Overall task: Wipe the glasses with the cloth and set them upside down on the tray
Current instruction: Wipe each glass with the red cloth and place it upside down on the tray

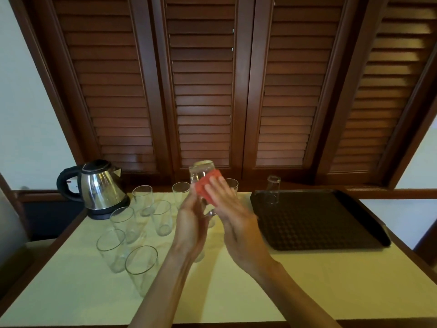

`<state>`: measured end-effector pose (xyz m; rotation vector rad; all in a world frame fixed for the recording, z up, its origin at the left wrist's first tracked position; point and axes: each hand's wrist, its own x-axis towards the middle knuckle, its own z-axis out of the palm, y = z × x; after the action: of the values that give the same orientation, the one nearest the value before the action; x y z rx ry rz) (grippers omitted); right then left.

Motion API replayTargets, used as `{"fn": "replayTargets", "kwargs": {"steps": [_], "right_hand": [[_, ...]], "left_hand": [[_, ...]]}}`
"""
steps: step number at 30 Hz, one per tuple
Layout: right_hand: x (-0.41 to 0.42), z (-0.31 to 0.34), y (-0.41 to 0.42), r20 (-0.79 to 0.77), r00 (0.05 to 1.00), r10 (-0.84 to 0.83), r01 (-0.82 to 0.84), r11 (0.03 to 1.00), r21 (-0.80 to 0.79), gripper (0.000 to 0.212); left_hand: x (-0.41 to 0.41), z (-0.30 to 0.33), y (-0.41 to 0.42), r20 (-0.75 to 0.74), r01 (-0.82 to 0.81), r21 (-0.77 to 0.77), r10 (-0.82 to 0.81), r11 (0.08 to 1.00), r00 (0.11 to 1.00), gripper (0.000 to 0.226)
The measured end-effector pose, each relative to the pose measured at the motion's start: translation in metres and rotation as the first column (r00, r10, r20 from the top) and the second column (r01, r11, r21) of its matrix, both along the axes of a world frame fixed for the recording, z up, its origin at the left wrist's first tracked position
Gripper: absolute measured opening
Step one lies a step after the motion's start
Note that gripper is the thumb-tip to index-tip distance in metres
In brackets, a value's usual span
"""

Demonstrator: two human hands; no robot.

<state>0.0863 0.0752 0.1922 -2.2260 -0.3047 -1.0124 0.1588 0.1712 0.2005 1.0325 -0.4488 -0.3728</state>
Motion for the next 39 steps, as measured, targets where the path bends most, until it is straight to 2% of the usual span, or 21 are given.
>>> {"fn": "replayTargets", "kwargs": {"steps": [2,4,5,8,9,12,14,17,18,21,25,27,30,33,36,39], "right_hand": [[0.001,-0.001,-0.008,-0.056,0.997,-0.053,0.063,0.98,0.19,0.045],[0.007,0.008,-0.016,-0.045,0.994,-0.102,0.111,0.948,0.297,0.045],[0.007,0.014,-0.015,-0.028,0.996,-0.082,0.087,0.945,0.315,0.046],[0.002,0.013,0.004,0.02,1.0,-0.017,0.014,0.988,0.156,0.049],[-0.002,0.01,0.007,0.013,1.0,-0.01,0.007,0.985,0.171,0.048],[-0.002,0.02,-0.006,-0.067,0.997,0.032,-0.002,0.915,0.403,0.045],[0.001,0.03,-0.024,-0.129,0.989,0.071,-0.003,0.884,0.468,0.042],[0.002,0.045,-0.031,-0.187,0.976,0.115,-0.056,0.953,0.297,0.038],[0.001,0.045,-0.029,-0.187,0.977,0.101,-0.06,0.975,0.213,0.038],[-0.003,0.037,-0.028,-0.1,0.994,0.054,-0.055,0.998,-0.01,0.042],[0.003,0.038,-0.031,-0.072,0.997,0.041,-0.043,0.999,-0.03,0.042],[0.005,0.035,-0.025,-0.073,0.997,0.04,-0.047,0.994,-0.102,0.043],[0.001,0.028,-0.029,-0.023,0.999,0.036,-0.037,0.996,-0.076,0.043],[0.004,0.033,-0.034,-0.034,0.999,0.008,-0.007,1.0,0.006,0.041],[0.002,0.029,-0.026,-0.047,0.998,0.033,-0.038,0.992,-0.117,0.039],[-0.002,0.026,-0.032,-0.02,0.999,0.039,-0.04,0.997,-0.063,0.04]], "left_hand": [[-0.004,0.004,0.004,0.036,0.01,0.003,-0.01,1.0,0.999,0.049],[-0.012,0.002,0.003,0.094,0.016,0.073,-0.023,0.997,0.995,0.053],[-0.012,0.0,0.002,0.11,0.004,0.101,-0.015,0.995,0.994,0.054],[-0.006,0.0,0.002,0.167,-0.035,0.123,0.014,0.992,0.986,0.058],[-0.005,0.0,0.004,0.198,-0.029,0.131,0.002,0.991,0.98,0.061],[-0.002,-0.007,0.012,0.272,0.083,0.217,-0.142,0.973,0.952,0.062],[-0.001,-0.011,0.015,0.309,0.106,0.325,-0.212,0.94,0.927,0.064],[0.009,-0.004,0.014,0.425,-0.171,0.49,-0.062,0.855,0.903,0.06],[0.013,-0.001,0.013,0.447,-0.25,0.502,-0.001,0.828,0.895,0.055],[0.024,0.004,0.013,0.457,-0.346,0.471,0.111,0.811,0.882,0.049],[0.016,0.003,0.008,0.551,-0.37,0.534,0.02,0.76,0.834,0.047],[0.018,0.004,0.005,0.571,-0.411,0.556,0.027,0.722,0.821,0.041],[0.024,0.009,0.008,0.521,-0.422,0.529,0.111,0.736,0.847,0.048],[0.017,0.007,0.005,0.571,-0.404,0.562,0.015,0.722,0.821,0.05],[0.016,0.004,0.003,0.602,-0.439,0.563,0.017,0.7,0.798,0.044],[0.021,0.007,0.006,0.57,-0.44,0.549,0.067,0.711,0.819,0.054]]}}
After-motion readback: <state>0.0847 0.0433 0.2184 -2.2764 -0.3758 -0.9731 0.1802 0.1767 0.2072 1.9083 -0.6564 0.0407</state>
